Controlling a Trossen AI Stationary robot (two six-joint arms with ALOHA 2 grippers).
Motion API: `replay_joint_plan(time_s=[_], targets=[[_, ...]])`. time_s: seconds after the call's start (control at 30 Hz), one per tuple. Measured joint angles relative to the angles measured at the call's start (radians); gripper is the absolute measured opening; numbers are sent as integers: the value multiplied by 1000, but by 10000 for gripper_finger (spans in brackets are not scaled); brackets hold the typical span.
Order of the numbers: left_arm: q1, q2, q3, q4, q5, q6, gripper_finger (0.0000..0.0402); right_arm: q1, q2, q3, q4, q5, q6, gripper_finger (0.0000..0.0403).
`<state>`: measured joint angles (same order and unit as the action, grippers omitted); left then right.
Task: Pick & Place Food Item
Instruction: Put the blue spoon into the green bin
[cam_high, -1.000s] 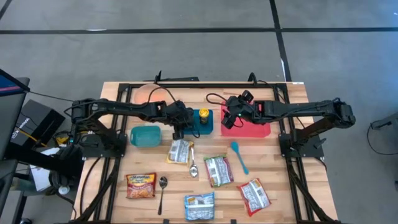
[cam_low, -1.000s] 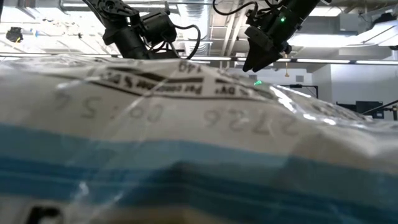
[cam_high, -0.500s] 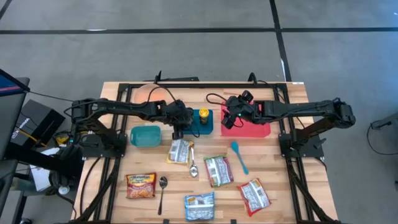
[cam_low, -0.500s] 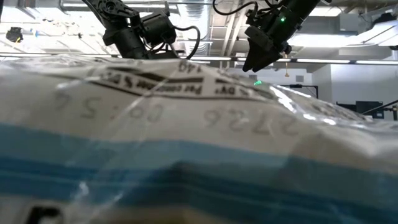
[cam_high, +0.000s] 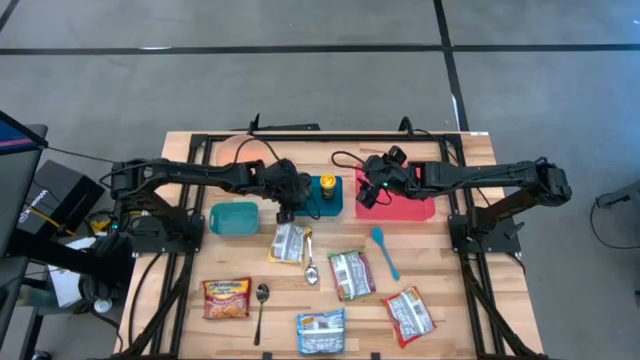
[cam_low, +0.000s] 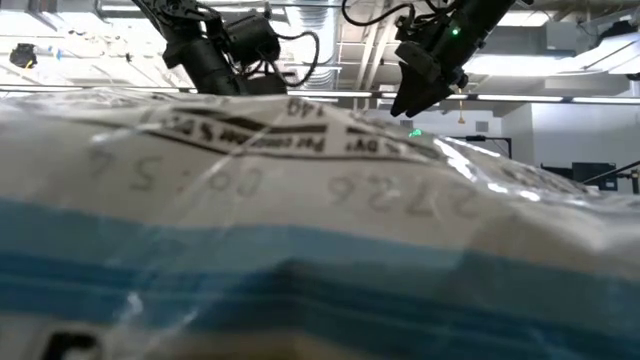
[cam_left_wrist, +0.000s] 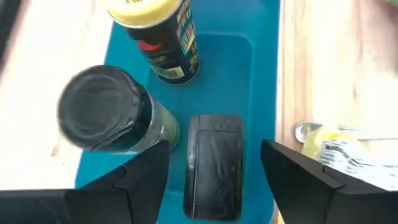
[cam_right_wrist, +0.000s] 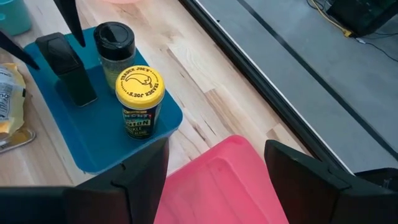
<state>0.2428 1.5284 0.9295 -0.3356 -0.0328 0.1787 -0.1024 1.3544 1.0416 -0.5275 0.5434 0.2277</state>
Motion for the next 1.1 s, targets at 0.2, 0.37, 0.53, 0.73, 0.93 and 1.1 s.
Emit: replay_joint_plan(time_s=[0.2, 0.37, 0.53, 0.73, 0.93, 1.1], targets=[[-1, -114, 0, 1, 15, -32, 246, -5, 0, 0, -24, 1, 3, 260], [-1, -214, -1, 1, 33, -77, 238, -5, 0, 0, -57, 2, 17, 260], [-24, -297, -1, 4, 123, -118, 228, 17, 0, 0, -141, 3, 78, 260], [-122, -362, -49, 12, 172, -162, 216, 92, 0, 0, -277, -39, 190, 260], [-205, -384, -125, 60, 172, -242, 203, 185, -1, 0, -412, -76, 369, 260], [-236, -384, -184, 117, 160, -291, 189, 279, -1, 0, -527, -75, 608, 260]])
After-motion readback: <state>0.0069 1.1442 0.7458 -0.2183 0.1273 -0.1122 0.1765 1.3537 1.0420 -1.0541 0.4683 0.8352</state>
